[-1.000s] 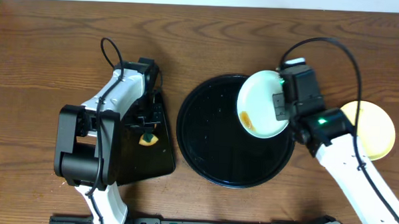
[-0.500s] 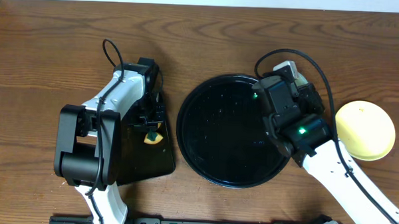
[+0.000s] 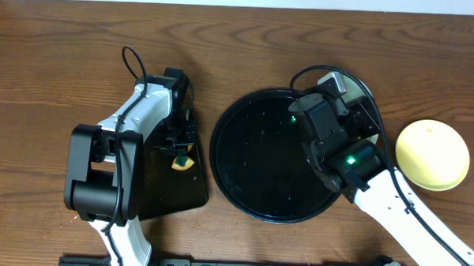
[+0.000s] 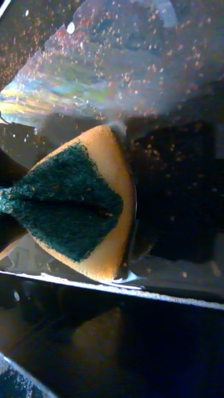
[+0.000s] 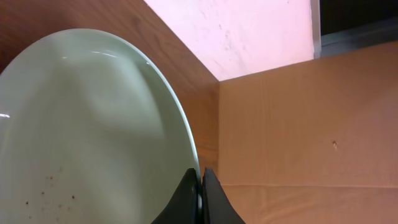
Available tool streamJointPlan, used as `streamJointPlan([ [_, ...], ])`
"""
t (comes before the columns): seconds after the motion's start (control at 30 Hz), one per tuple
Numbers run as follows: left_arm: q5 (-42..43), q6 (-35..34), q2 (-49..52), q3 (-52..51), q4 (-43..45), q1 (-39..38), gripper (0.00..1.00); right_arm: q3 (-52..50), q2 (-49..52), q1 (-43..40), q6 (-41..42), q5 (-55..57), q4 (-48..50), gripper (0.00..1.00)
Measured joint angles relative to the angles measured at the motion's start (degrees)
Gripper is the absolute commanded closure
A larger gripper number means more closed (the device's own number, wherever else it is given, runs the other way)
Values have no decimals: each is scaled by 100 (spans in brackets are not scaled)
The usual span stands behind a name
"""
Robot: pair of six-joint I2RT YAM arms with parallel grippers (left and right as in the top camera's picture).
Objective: Clean dirty plates on tray and stack at the side
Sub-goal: 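Lower the pale green plate onto the yellow plate stack and release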
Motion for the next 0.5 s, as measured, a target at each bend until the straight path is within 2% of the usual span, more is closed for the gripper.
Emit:
streamJointPlan([
  [0.2,2,2,0,0,-2,0,92,9,0,-315,1078,-763,-470,99],
  [0.37,7,2,0,0,-4,0,92,13,2,-1495,2315,-2179,-577,99],
  [0.5,24,0,0,0,-4,0,92,13,2,-2638,2990,-3117,-542,99],
])
